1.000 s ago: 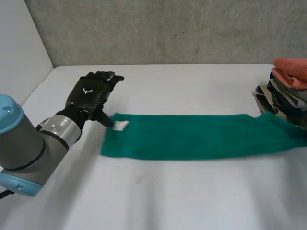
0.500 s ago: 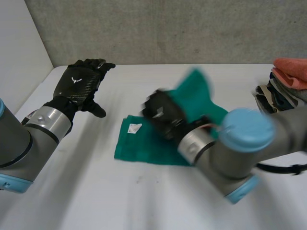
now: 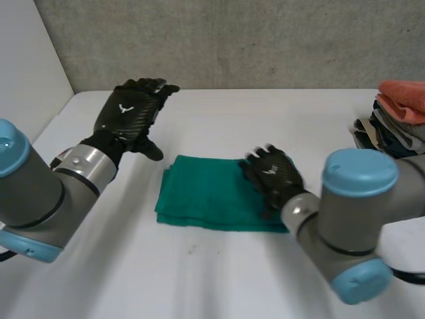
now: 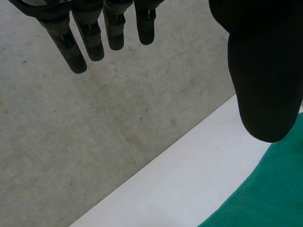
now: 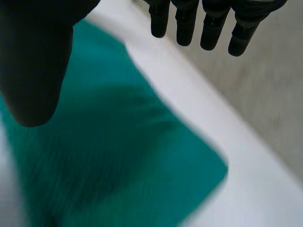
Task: Fold the laundry.
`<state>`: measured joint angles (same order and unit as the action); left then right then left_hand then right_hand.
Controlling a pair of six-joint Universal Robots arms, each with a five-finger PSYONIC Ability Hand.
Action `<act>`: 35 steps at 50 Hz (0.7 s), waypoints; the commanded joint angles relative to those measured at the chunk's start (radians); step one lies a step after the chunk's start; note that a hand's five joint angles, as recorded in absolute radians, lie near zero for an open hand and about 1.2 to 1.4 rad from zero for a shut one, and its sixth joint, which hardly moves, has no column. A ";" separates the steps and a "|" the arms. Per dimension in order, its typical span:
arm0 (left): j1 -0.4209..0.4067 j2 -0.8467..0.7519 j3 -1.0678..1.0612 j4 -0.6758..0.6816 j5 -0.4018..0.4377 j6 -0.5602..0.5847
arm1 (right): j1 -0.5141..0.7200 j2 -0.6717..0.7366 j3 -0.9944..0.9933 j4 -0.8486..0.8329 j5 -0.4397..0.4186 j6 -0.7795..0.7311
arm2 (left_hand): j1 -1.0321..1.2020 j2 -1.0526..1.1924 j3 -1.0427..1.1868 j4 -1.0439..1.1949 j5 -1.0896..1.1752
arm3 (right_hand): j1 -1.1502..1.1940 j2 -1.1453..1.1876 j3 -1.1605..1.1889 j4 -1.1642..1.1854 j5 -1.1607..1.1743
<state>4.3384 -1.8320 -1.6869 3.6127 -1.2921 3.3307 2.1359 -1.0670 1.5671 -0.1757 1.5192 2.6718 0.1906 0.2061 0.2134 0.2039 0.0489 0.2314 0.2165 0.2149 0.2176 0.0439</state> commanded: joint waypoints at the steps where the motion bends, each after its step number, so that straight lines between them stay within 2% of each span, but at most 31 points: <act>1: -0.042 -0.021 0.003 -0.002 -0.026 0.004 | -0.151 -0.002 0.093 0.068 0.018 -0.041 | -0.015 -0.031 -0.038 -0.029 -0.048 | 0.663 0.678 0.679 0.676 0.676; 3: -0.042 -0.021 0.000 -0.002 -0.027 0.004 | -0.174 -0.008 0.102 0.067 0.027 -0.079 | -0.015 -0.031 -0.038 -0.029 -0.048 | 1.114 1.128 1.130 1.127 1.127; 4: -0.043 -0.020 -0.002 -0.003 -0.027 0.004 | -0.183 -0.008 0.102 0.061 0.032 -0.099 | -0.015 -0.031 -0.038 -0.029 -0.048 | 1.164 1.179 1.181 1.178 1.177; 9: -0.045 -0.009 -0.004 -0.006 -0.027 0.004 | -0.180 -0.034 0.070 -0.114 0.091 -0.220 | -0.015 -0.031 -0.038 -0.029 -0.048 | 1.165 1.180 1.181 1.179 1.178; 12: -0.045 -0.004 -0.004 -0.011 -0.027 0.003 | -0.124 -0.073 0.048 -0.191 0.084 -0.263 | -0.015 -0.031 -0.038 -0.029 -0.048 | 1.165 1.180 1.181 1.179 1.178; 16: -0.040 0.010 -0.004 -0.011 -0.029 0.000 | 0.050 -0.058 0.001 -0.300 0.029 -0.299 | -0.015 -0.031 -0.038 -0.029 -0.048 | 1.165 1.180 1.181 1.179 1.178; 17: -0.039 0.013 -0.005 -0.011 -0.029 0.000 | 0.112 -0.016 -0.016 -0.323 -0.025 -0.296 | -0.015 -0.031 -0.038 -0.029 -0.048 | 1.165 1.180 1.181 1.179 1.178; 19: -0.036 0.016 -0.005 -0.011 -0.039 -0.002 | 0.165 0.033 -0.028 -0.338 -0.094 -0.296 | -0.012 -0.028 -0.035 -0.026 -0.045 | 1.165 1.180 1.181 1.179 1.178; 20: -0.034 0.016 -0.005 -0.011 -0.045 -0.002 | 0.198 0.074 -0.041 -0.337 -0.158 -0.294 | -0.012 -0.028 -0.035 -0.026 -0.045 | 1.165 1.180 1.181 1.179 1.178; 23: -0.030 0.016 -0.002 -0.011 -0.081 -0.004 | 0.220 0.122 -0.052 -0.312 -0.221 -0.286 | -0.012 -0.028 -0.035 -0.026 -0.045 | 1.165 1.180 1.181 1.179 1.178; 24: -0.028 0.016 0.000 -0.012 -0.091 -0.005 | 0.222 0.134 -0.056 -0.283 -0.229 -0.264 | -0.012 -0.028 -0.035 -0.026 -0.045 | 0.756 0.771 0.773 0.770 0.769; 26: -0.025 0.014 0.003 -0.014 -0.110 -0.007 | 0.222 0.133 -0.061 -0.255 -0.229 -0.228 | -0.009 -0.025 -0.032 -0.023 -0.042 | 0.337 0.352 0.353 0.351 0.350; 31: -0.040 0.013 0.024 -0.029 -0.139 -0.007 | 0.170 0.114 -0.087 -0.200 -0.206 0.017 | 0.008 -0.007 -0.015 -0.005 -0.025 | 0.060 0.075 0.076 0.074 0.073; 32: -0.043 0.011 0.030 -0.034 -0.141 -0.008 | 0.112 0.078 -0.091 -0.180 -0.185 0.131 | 0.014 -0.001 -0.009 0.001 -0.019 | -0.057 -0.042 -0.040 -0.043 -0.044; 35: -0.062 -0.007 0.070 -0.064 -0.141 -0.013 | 0.026 -0.002 -0.093 -0.131 -0.151 0.304 | 0.014 -0.001 -0.009 0.001 -0.019 | -0.057 -0.042 -0.040 -0.043 -0.044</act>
<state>4.3055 -1.8192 -1.6733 3.5898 -1.4240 3.3237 2.3296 -0.9464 1.4864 -0.3968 1.2974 2.6095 0.1906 0.2060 0.2134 0.2039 0.0489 0.3046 0.3111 0.2937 0.2825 0.1005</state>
